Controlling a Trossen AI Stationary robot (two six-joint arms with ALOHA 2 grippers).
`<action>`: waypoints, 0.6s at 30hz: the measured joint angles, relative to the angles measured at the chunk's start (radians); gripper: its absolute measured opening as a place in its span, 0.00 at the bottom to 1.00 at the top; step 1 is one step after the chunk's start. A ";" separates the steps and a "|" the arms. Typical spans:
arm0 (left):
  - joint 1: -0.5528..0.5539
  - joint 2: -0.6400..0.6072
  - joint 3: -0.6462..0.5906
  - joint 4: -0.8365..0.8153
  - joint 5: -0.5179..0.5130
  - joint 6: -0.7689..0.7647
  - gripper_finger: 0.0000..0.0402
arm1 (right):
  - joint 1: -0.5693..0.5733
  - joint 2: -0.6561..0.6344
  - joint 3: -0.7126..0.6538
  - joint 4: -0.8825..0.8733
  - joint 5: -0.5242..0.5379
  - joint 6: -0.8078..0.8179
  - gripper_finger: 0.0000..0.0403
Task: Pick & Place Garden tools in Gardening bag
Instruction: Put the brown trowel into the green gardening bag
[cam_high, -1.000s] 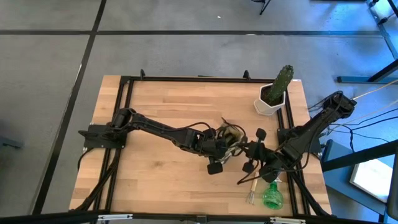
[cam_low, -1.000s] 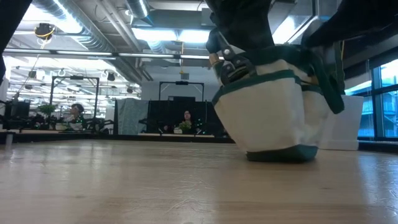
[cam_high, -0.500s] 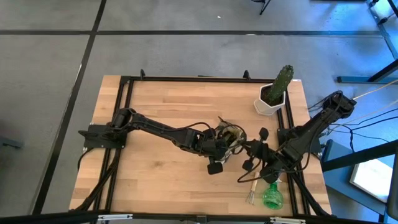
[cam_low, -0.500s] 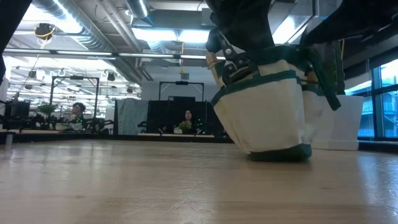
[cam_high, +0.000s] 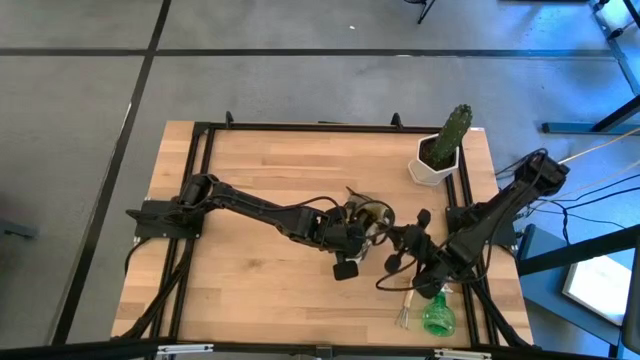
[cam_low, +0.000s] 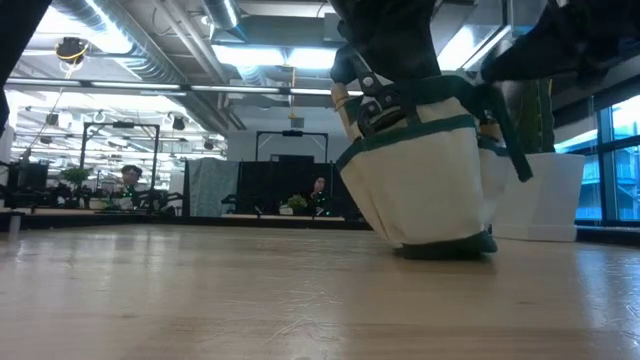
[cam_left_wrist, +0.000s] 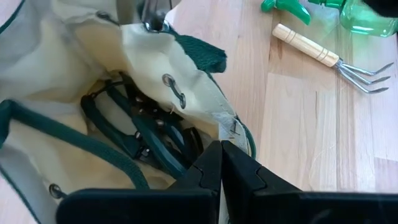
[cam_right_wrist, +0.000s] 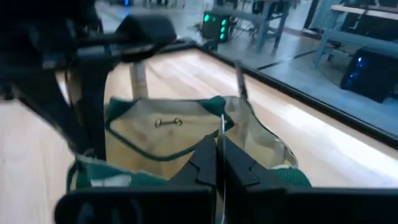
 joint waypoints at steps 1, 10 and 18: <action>0.000 0.000 0.000 0.000 0.000 0.000 0.01 | 0.000 0.004 0.000 0.012 0.013 0.014 0.00; 0.000 0.000 0.000 0.000 -0.009 -0.009 0.01 | -0.030 0.011 0.000 0.046 0.029 0.123 0.00; -0.003 0.000 0.000 0.000 -0.041 -0.018 0.01 | -0.092 0.011 0.000 0.024 -0.055 0.110 0.00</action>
